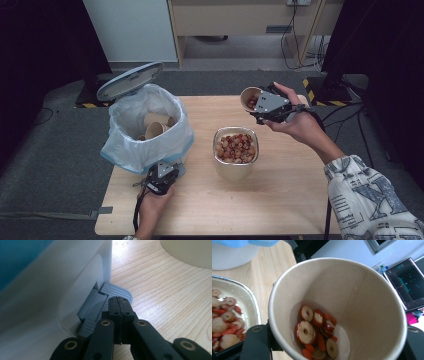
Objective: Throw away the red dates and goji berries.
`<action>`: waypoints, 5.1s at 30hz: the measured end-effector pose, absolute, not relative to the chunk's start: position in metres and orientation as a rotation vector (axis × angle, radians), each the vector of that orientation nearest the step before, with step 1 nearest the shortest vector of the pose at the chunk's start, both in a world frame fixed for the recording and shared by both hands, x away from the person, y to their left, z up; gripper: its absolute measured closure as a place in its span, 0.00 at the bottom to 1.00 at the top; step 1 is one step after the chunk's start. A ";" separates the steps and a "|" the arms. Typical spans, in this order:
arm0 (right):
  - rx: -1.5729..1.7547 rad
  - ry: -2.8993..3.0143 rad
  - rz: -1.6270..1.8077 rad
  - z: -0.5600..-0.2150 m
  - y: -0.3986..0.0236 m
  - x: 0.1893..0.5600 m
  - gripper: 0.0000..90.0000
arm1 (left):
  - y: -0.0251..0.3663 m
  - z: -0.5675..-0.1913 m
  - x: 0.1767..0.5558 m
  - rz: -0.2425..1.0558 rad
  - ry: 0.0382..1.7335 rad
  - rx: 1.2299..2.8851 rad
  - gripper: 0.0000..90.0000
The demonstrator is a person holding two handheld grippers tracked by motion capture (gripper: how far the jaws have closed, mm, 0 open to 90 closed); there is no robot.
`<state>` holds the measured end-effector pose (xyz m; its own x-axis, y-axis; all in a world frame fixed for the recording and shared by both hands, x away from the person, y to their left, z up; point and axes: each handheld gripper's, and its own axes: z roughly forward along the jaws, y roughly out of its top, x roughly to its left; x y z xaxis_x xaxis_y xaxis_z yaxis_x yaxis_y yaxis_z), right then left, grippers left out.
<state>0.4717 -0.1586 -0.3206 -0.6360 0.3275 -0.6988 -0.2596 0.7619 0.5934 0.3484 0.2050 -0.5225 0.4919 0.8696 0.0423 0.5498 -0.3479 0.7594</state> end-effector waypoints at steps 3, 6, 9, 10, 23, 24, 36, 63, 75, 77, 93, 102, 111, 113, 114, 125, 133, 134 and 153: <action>0.038 2.070 0.851 -0.317 -0.158 0.471 0.35 | 0.205 -0.523 0.348 0.589 1.165 2.041 0.99; 0.005 2.065 0.841 -0.316 -0.155 0.469 0.35 | 0.205 -0.523 0.348 0.589 1.164 2.041 0.99; -0.023 2.059 0.827 -0.316 -0.154 0.467 0.35 | 0.205 -0.523 0.348 0.589 1.164 2.042 0.99; -0.032 2.061 0.821 -0.317 -0.154 0.466 0.35 | 0.205 -0.523 0.348 0.589 1.164 2.042 0.99; -0.079 2.050 0.801 -0.321 -0.149 0.462 0.35 | 0.205 -0.522 0.348 0.589 1.164 2.043 0.99; -0.068 2.048 0.806 -0.321 -0.149 0.462 0.35 | 0.205 -0.522 0.348 0.588 1.164 2.042 0.99; -0.110 2.020 0.730 -0.322 -0.146 0.459 0.35 | 0.205 -0.522 0.348 0.590 1.163 2.044 0.99; -0.141 1.996 0.662 -0.329 -0.144 0.454 0.35 | 0.204 -0.522 0.348 0.588 1.161 2.048 0.99; -0.166 1.977 0.621 -0.311 -0.145 0.453 0.35 | 0.204 -0.522 0.348 0.587 1.162 2.048 0.99; -0.166 1.971 0.615 -0.308 -0.146 0.452 0.35 | 0.204 -0.522 0.348 0.586 1.163 2.044 0.99; -0.171 1.948 0.596 -0.294 -0.146 0.452 0.35 | 0.204 -0.522 0.348 0.583 1.164 2.045 0.99; -0.195 1.929 0.554 -0.289 -0.143 0.450 0.35 | 0.204 -0.522 0.348 0.574 1.168 2.040 0.99; -0.211 1.918 0.536 -0.287 -0.140 0.449 0.35 | 0.203 -0.522 0.348 0.574 1.168 2.041 0.99; -0.210 1.918 0.540 -0.286 -0.140 0.449 0.35 | 0.203 -0.522 0.348 0.573 1.168 2.041 0.99; -0.211 1.915 0.536 -0.286 -0.140 0.449 0.35 | 0.203 -0.522 0.348 0.573 1.168 2.041 0.99; -0.214 1.902 0.530 -0.282 -0.142 0.447 0.35 | 0.203 -0.522 0.348 0.573 1.168 2.042 0.99; -0.249 1.889 0.495 -0.282 -0.140 0.443 0.35 | 0.203 -0.522 0.348 0.574 1.168 2.043 0.99; -0.249 1.886 0.492 -0.282 -0.140 0.443 0.35 | 0.203 -0.522 0.348 0.573 1.168 2.042 0.99; -0.294 1.864 0.443 -0.286 -0.135 0.440 0.35 | 0.203 -0.522 0.348 0.572 1.168 2.043 0.99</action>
<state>0.4397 -0.1347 -0.2859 -0.3283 0.0152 -0.9445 -0.4114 0.8977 0.1575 0.3482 0.2034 -0.5223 0.4948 0.8685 0.0310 0.5569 -0.3443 0.7559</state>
